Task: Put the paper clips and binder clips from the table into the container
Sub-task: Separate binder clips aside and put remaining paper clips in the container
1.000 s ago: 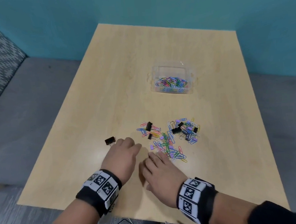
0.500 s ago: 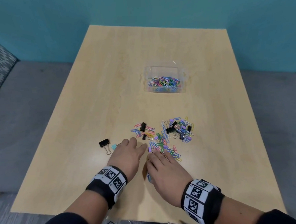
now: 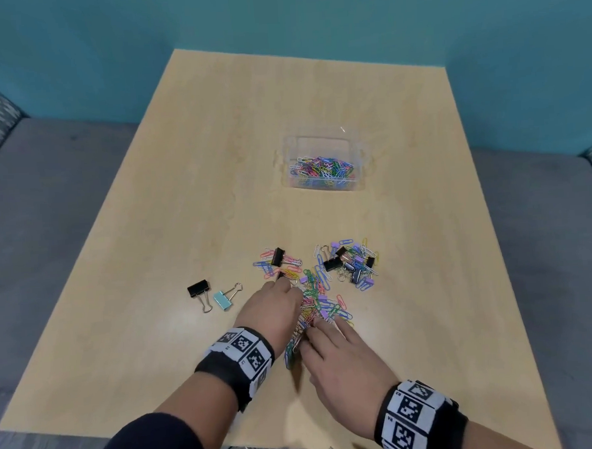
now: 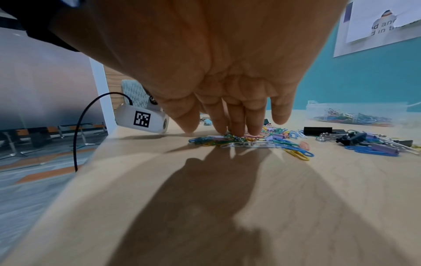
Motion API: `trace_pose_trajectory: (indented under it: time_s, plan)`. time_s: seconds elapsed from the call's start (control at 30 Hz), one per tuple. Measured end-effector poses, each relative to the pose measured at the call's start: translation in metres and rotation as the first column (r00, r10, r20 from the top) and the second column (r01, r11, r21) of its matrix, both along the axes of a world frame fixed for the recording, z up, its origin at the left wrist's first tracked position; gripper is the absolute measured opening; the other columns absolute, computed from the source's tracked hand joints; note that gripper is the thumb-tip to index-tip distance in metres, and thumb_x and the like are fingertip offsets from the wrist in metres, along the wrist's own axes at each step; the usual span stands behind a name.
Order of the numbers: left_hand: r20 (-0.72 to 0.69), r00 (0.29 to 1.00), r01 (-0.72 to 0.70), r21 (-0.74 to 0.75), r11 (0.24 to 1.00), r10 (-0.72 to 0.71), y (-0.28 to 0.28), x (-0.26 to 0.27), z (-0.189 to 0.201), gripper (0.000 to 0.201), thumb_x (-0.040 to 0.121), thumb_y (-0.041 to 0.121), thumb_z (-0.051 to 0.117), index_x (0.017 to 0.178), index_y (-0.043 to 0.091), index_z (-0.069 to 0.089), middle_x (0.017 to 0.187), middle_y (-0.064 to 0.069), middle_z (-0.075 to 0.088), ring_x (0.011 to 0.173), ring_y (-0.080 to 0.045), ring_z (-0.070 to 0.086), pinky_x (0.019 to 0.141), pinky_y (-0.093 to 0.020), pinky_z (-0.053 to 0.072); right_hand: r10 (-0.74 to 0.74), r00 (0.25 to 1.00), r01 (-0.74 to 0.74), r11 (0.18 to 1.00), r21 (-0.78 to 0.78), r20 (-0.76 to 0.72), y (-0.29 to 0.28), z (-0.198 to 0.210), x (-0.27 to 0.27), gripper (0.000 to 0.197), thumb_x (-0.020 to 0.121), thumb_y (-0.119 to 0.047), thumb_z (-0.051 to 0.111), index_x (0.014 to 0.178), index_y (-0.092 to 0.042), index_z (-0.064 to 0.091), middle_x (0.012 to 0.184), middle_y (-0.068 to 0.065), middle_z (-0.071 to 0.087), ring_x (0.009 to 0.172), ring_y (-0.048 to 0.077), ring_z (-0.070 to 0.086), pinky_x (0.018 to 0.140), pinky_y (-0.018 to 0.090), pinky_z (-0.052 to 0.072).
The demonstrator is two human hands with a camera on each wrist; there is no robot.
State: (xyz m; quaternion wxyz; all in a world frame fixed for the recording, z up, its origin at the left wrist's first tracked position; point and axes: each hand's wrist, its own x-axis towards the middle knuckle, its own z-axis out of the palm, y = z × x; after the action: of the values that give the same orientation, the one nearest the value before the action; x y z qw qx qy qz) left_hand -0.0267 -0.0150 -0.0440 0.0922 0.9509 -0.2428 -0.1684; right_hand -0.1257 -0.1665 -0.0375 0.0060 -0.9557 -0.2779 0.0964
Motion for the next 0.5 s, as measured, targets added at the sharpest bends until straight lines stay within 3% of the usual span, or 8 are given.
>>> trace_pose_trajectory:
  time_s: [0.13,0.17,0.23,0.33,0.5]
  plan:
    - [-0.022,1.000,-0.011,-0.056,0.998,0.010,0.005,-0.002,0.001,0.023,0.067,0.003,0.072,0.070,0.014,0.052,0.069,-0.006,0.050,0.057,-0.028,0.052,0.043,-0.030,0.036,-0.001,1.000,0.001,1.000,0.014,-0.008,-0.002,0.003,-0.002,0.050,0.079,-0.031,0.058,0.123,-0.010,0.053,0.122,0.011,0.057,0.121,0.034,0.049,0.107,0.051,0.034]
    - [-0.027,0.999,-0.048,-0.087,0.995,0.046,0.007,-0.002,0.002,0.018,0.072,0.005,0.069,0.071,0.014,0.053,0.070,-0.005,0.051,0.059,-0.028,0.052,0.044,-0.032,0.041,-0.003,1.000,0.003,1.000,0.022,-0.013,-0.002,0.004,-0.002,0.050,0.079,-0.031,0.058,0.124,-0.010,0.052,0.122,0.011,0.057,0.121,0.034,0.049,0.107,0.050,0.034]
    - [-0.026,0.980,-0.201,-0.172,0.964,0.200,0.016,-0.002,0.004,0.010,0.088,0.016,0.057,0.079,0.013,0.058,0.079,-0.004,0.055,0.070,-0.026,0.055,0.060,-0.037,0.047,-0.007,1.000,0.008,0.999,0.041,-0.025,-0.001,0.007,0.001,0.053,0.078,-0.030,0.058,0.126,-0.009,0.051,0.124,0.012,0.056,0.122,0.034,0.048,0.107,0.049,0.034]
    - [-0.048,0.917,-0.394,-0.260,0.882,0.396,0.038,0.003,0.008,0.015,0.091,0.025,0.052,0.081,0.018,0.060,0.081,0.000,0.057,0.074,-0.021,0.054,0.068,-0.035,0.046,0.005,1.000,-0.003,0.997,0.075,-0.024,0.010,0.008,0.010,0.055,0.081,-0.029,0.058,0.129,-0.006,0.047,0.129,0.016,0.052,0.124,0.036,0.045,0.107,0.048,0.035]
    - [0.128,0.925,-0.354,-0.048,0.934,0.357,0.066,0.019,0.004,0.008,0.086,0.016,0.057,0.085,0.012,0.064,0.084,-0.007,0.060,0.079,-0.031,0.051,0.067,-0.042,0.047,-0.033,0.998,0.034,0.999,0.013,-0.060,0.037,0.000,0.037,0.064,0.090,-0.039,0.053,0.137,0.000,0.037,0.143,0.024,0.038,0.135,0.041,0.032,0.110,0.054,0.027]
